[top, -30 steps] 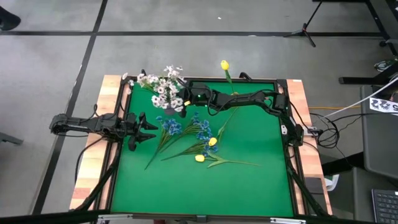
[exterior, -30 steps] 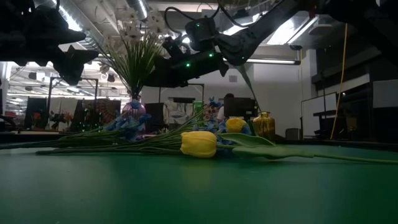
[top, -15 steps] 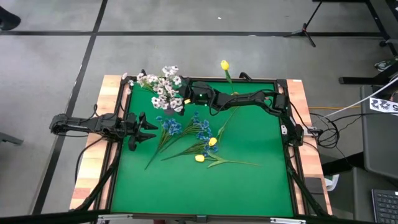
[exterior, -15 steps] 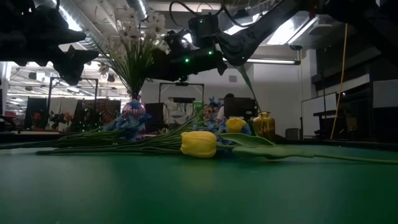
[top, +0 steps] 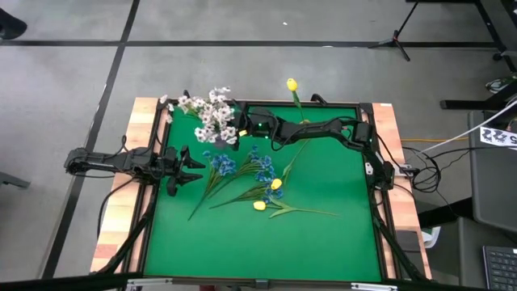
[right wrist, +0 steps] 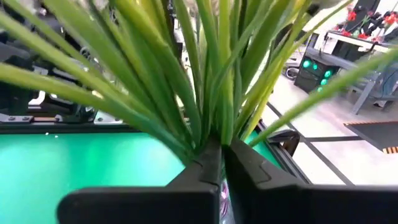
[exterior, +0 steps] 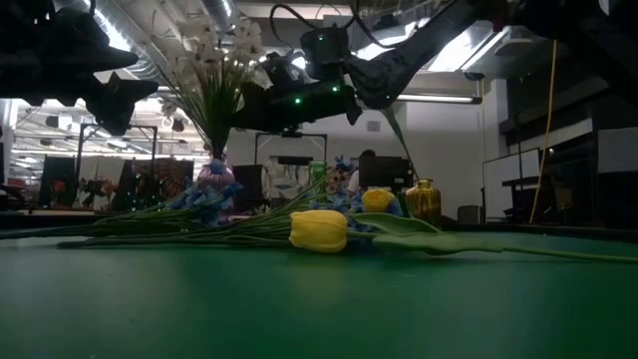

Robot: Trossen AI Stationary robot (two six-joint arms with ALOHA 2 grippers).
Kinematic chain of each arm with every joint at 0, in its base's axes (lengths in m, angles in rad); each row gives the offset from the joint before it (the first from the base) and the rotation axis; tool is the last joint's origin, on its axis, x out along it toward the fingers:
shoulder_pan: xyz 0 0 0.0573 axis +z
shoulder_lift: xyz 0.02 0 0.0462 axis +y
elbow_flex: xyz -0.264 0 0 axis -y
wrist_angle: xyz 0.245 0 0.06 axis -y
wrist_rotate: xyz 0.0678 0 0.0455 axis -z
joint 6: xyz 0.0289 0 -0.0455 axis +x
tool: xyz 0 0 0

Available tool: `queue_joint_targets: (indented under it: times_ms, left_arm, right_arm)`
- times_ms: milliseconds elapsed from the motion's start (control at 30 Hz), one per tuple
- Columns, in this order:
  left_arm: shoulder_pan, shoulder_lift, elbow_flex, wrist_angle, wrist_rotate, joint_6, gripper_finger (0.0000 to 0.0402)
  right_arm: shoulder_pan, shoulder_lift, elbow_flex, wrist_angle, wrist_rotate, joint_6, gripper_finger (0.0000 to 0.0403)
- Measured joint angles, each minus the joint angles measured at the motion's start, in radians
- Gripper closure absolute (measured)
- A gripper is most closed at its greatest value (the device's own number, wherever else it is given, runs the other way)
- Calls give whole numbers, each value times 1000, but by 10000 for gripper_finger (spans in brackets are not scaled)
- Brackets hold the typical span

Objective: Sort flowers into vase by color
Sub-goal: Put the left blue flower into the green vase

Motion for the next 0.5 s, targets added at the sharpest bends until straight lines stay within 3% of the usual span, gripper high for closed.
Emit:
queue_joint_targets:
  times_ms: [400,500]
  left_arm:
    - [0,0,0,0,-5,-1,208]
    - [0,0,0,1,-5,-1,208]
  right_arm:
    - [0,11,-1,3,-6,8,396]
    - [0,15,-3,45,-27,11,377]
